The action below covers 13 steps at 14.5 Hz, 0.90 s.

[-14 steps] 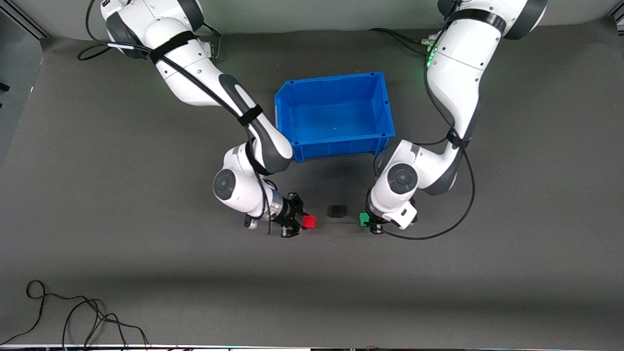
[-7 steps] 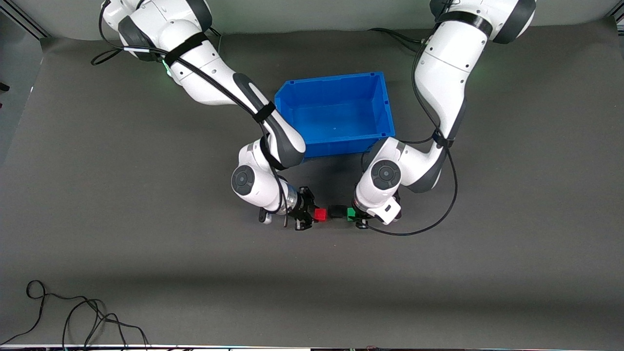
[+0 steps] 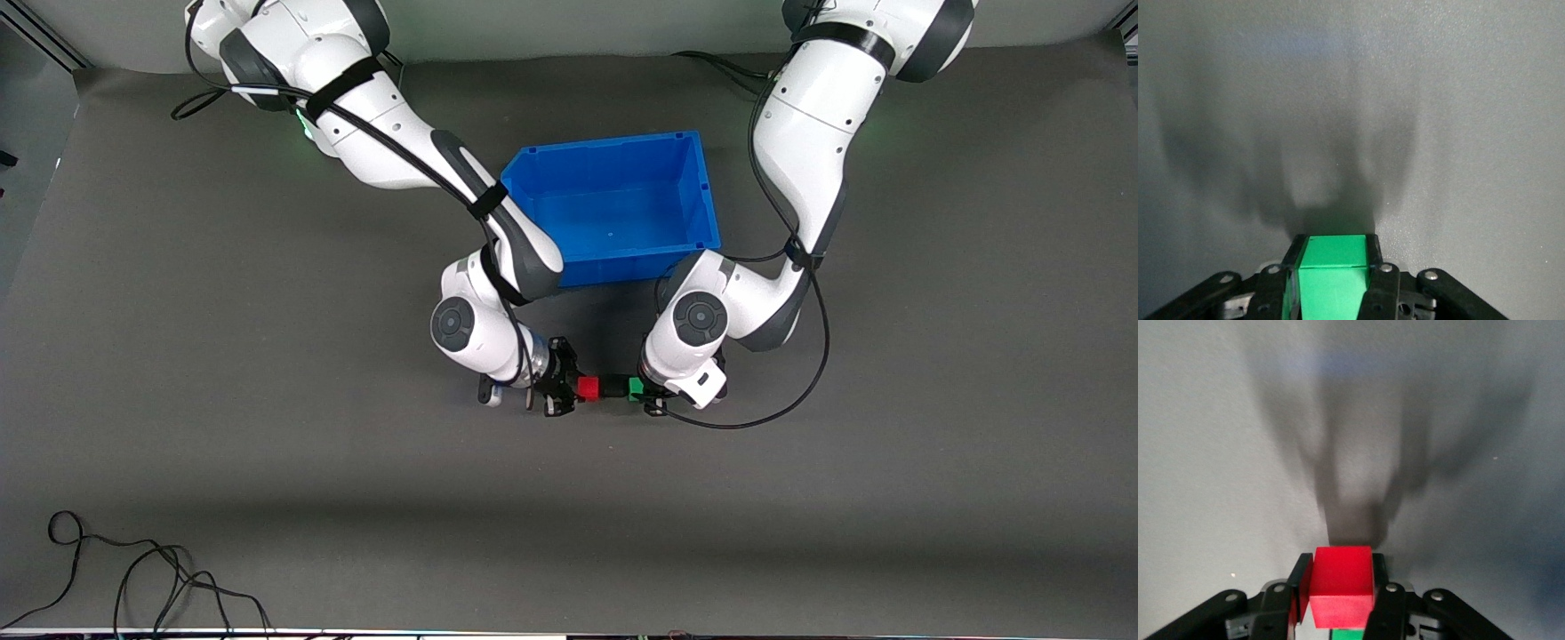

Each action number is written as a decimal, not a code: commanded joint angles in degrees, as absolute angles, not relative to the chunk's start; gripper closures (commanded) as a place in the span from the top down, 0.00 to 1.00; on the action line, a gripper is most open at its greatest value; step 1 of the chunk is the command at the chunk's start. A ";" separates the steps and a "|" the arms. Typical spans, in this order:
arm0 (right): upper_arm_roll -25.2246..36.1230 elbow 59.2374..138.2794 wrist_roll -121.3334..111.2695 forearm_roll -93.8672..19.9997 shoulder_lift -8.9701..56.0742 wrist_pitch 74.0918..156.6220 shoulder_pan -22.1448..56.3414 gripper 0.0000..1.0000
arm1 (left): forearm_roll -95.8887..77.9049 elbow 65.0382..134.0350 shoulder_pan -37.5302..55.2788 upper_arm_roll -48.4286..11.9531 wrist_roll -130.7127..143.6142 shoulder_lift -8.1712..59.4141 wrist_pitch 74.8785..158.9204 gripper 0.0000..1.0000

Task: Attach green and red cubes to black cube
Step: 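Press the red and green cubes against the black cube, then open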

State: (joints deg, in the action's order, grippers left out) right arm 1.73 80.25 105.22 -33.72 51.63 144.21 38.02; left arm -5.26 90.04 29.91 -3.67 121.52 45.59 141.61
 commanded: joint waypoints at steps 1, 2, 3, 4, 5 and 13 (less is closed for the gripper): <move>2.29 78.75 106.26 -32.78 53.26 144.67 38.93 0.40 | -5.80 88.24 30.50 -3.87 122.61 46.85 141.50 0.17; 2.29 78.75 106.26 -32.78 53.44 144.67 39.46 0.40 | -5.80 88.24 30.50 -3.87 122.61 46.85 141.50 0.18; 2.29 78.75 106.26 -32.70 53.61 144.67 39.64 0.40 | -5.80 88.24 30.50 -3.87 122.52 46.85 141.50 0.23; 2.29 78.75 106.09 -32.70 53.70 144.67 39.55 0.40 | -5.71 88.24 30.50 -3.87 122.52 46.85 141.50 0.41; 2.29 78.75 106.17 -32.70 53.70 144.67 39.55 0.61 | -5.45 88.24 30.50 -3.87 122.35 46.85 141.50 0.80; 5.09 77.96 106.08 -31.56 48.79 142.74 39.02 1.00 | -4.74 86.75 27.70 -3.51 116.49 41.15 133.00 1.00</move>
State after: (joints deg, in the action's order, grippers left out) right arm 3.32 77.20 105.22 -33.26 51.87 144.23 38.73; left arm -5.10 86.77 29.39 -3.76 120.16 44.98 138.33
